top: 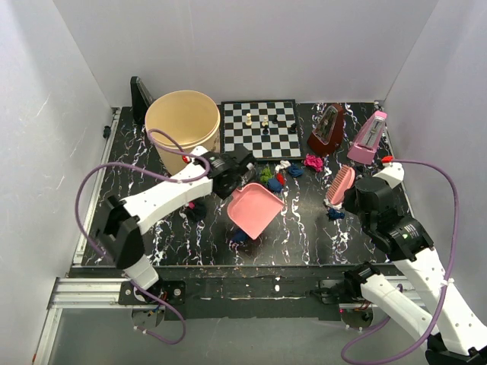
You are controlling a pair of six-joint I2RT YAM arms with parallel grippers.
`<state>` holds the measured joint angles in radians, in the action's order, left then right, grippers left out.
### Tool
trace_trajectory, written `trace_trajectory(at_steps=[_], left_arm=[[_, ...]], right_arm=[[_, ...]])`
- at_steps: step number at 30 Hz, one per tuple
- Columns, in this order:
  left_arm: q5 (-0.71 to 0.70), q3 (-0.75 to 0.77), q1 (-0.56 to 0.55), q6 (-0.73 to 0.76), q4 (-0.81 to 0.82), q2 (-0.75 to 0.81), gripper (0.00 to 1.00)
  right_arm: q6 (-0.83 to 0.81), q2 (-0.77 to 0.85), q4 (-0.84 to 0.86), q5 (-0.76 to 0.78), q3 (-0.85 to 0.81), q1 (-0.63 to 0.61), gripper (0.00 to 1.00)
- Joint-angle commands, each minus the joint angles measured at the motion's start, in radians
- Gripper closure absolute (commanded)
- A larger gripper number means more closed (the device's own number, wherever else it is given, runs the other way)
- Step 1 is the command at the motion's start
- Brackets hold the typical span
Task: Sweep away the paper scraps from the table
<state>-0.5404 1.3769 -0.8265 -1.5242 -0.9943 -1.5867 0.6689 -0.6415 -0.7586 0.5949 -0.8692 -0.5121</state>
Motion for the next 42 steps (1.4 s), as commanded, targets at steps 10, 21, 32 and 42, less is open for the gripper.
trace_trajectory(at_steps=[10, 21, 32, 42], left_arm=[[-0.158, -0.036, -0.039, -0.873, -0.492, -0.043, 0.77], [-0.289, -0.073, -0.039, -0.854, -0.552, -0.012, 0.02], [-0.18, -0.212, -0.045, 0.879, 0.191, 0.218, 0.02], [0.284, -0.308, -0.042, 1.458, 0.241, 0.363, 0.02]], right_arm=[[-0.034, 0.085, 0.041, -0.023, 0.009, 0.001, 0.99], [-0.041, 0.066, 0.059, -0.053, 0.013, 0.001, 0.99], [-0.121, 0.106, 0.122, -0.176, 0.032, 0.001, 0.99], [-0.129, 0.124, 0.108, -0.244, 0.022, 0.001, 0.99]])
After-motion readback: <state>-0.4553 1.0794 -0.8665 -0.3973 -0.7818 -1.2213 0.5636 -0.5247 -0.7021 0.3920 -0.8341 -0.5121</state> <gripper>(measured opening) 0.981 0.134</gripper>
